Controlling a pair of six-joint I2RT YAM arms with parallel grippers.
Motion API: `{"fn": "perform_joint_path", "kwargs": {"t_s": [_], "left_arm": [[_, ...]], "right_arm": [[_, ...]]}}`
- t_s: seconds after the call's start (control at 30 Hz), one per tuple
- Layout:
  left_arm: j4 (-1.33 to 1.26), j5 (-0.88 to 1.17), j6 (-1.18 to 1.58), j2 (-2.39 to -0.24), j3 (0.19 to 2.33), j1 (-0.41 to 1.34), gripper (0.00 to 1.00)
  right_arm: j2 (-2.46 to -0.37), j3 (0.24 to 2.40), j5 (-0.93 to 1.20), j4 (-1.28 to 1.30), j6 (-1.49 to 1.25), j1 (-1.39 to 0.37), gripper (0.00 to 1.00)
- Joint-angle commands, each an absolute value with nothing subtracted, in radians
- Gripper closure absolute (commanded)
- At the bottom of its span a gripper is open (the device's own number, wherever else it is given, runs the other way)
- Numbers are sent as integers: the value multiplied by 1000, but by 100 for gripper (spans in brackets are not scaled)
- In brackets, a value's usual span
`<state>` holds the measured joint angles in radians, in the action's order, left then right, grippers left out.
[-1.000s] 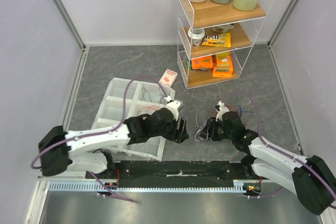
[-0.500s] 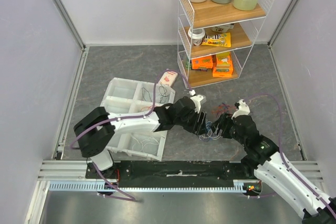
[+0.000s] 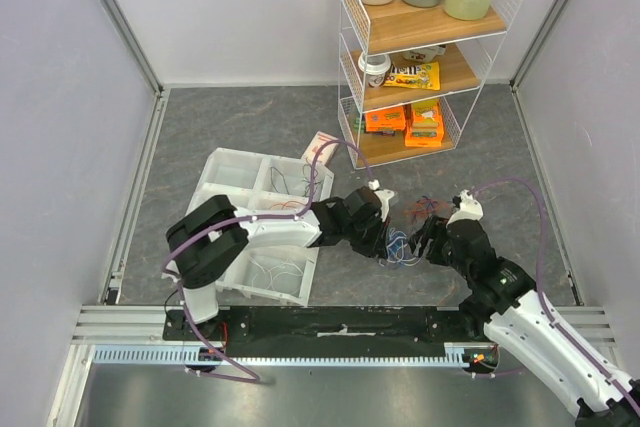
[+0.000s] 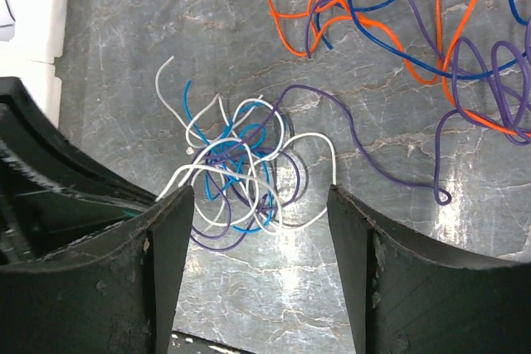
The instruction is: Untangle the cables
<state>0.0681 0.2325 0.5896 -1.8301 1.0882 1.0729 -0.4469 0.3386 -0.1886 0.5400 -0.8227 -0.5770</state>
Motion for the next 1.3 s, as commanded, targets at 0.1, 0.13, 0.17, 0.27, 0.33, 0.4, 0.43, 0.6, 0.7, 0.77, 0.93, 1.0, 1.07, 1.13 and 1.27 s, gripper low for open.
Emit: {"fn": "perform_joint_path", "kwargs": {"t_s": [0.1, 0.13, 0.17, 0.27, 0.33, 0.4, 0.43, 0.6, 0.7, 0.77, 0.93, 1.0, 1.07, 1.13, 1.27], "left_arm": [[51, 302, 485, -1538, 1088, 1072, 98], [52, 308, 473, -1490, 1083, 1074, 98], [60, 316, 460, -1455, 1083, 1074, 98], [110, 322, 454, -1382, 1109, 1072, 98], [124, 343, 457, -1359, 1129, 1071, 98], [117, 373, 472, -1342, 1150, 1072, 98], [106, 405, 488, -1339, 1158, 1074, 98], [100, 478, 505, -1310, 1242, 1075, 98], [136, 480, 474, -1261, 1336, 1074, 98], [181, 476, 442, -1230, 1429, 1075, 98], [299, 416, 387, -1189, 1704, 1074, 98], [339, 359, 370, -1175, 1771, 1074, 98], [371, 302, 348, -1164, 1814, 1075, 99], [380, 266, 341, -1151, 1830, 1074, 98], [390, 239, 336, -1128, 1827, 1074, 98]], "right_arm": [[-511, 374, -129, 488, -779, -580, 18], [-517, 376, -117, 480, -773, -580, 17], [-520, 379, -98, 459, -762, -578, 14], [-544, 364, 67, 315, -704, -580, 9], [-593, 351, 196, 214, -678, -580, 8], [-653, 345, 247, 143, -690, -580, 8], [-672, 339, 247, 108, -699, -580, 8], [-770, 353, 135, 58, -742, -580, 10], [-850, 379, -88, 202, -807, -580, 12], [-885, 373, -213, 274, -863, -580, 11], [-885, 328, -324, 304, -963, -572, 11], [-865, 325, -354, 320, -980, -566, 11], [-854, 333, -377, 339, -985, -558, 10], [-853, 339, -394, 357, -983, -549, 9], [-854, 345, -390, 365, -960, -531, 9]]}}
